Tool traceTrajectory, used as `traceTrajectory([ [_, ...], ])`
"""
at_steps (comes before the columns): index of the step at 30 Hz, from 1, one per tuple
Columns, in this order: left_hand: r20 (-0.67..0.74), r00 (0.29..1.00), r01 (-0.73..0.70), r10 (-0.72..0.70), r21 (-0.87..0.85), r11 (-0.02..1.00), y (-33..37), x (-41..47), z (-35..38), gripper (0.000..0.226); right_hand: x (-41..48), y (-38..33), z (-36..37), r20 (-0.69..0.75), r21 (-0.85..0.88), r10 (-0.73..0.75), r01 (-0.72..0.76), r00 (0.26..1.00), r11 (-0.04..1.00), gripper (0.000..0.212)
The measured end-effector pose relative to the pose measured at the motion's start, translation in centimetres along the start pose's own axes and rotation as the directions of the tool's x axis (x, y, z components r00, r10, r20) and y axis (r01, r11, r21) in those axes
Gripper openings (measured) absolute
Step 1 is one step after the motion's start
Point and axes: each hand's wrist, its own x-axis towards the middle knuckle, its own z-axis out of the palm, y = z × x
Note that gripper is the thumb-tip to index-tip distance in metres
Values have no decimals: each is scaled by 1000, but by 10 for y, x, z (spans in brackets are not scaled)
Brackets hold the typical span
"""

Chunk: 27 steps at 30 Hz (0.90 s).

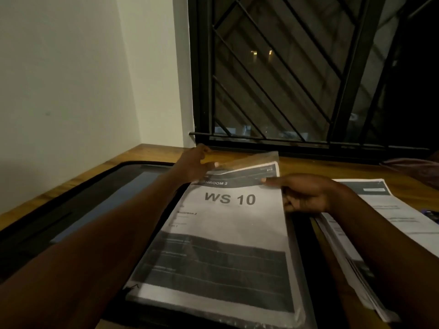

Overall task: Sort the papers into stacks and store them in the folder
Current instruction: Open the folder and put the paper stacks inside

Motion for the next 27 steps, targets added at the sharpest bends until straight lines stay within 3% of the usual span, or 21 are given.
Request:
traceTrajectory([
  [4, 106, 994, 7, -11, 40, 999, 15, -30, -26, 57, -29, -2, 16, 178, -181, 94, -61, 980, 982, 40],
  [6, 195, 980, 44, -45, 10, 999, 22, -44, -39, 56, -38, -15, 27, 210, -180, 75, -37, 975, 983, 45],
  [9, 323, 938, 175, -129, -120, 977, 29, -67, -68, 78, -46, -47, 50, 124, -105, -1, 14, 992, 994, 49],
  [12, 377, 919, 238, -116, -294, 926, 34, -84, -99, 107, -52, -82, 79, 47, -113, -68, 73, 997, 991, 36],
  [14, 383, 919, 258, -96, -398, 880, 38, -91, -124, 95, -55, -104, 103, 50, -138, -89, 96, 995, 986, 30],
  [16, 377, 920, 280, -105, -448, 849, 40, -96, -150, 81, -53, -121, 129, 92, -157, -104, 118, 990, 980, 43],
  [18, 356, 924, 290, -136, -426, 857, 37, -100, -178, 90, -44, -132, 158, 186, -143, -106, 133, 977, 981, 62],
  [21, 296, 931, 309, -214, -322, 895, 21, -110, -214, 79, -23, -130, 198, 275, -185, -123, 178, 954, 967, 59],
  [23, 271, 922, 339, -275, -224, 914, 1, -117, -227, 60, -10, -121, 219, 279, -257, -142, 217, 950, 942, 48],
  [27, 155, 895, 421, -418, 15, 907, -44, -129, -225, 79, 12, -95, 239, 190, -478, -213, 280, 958, 833, 48],
])
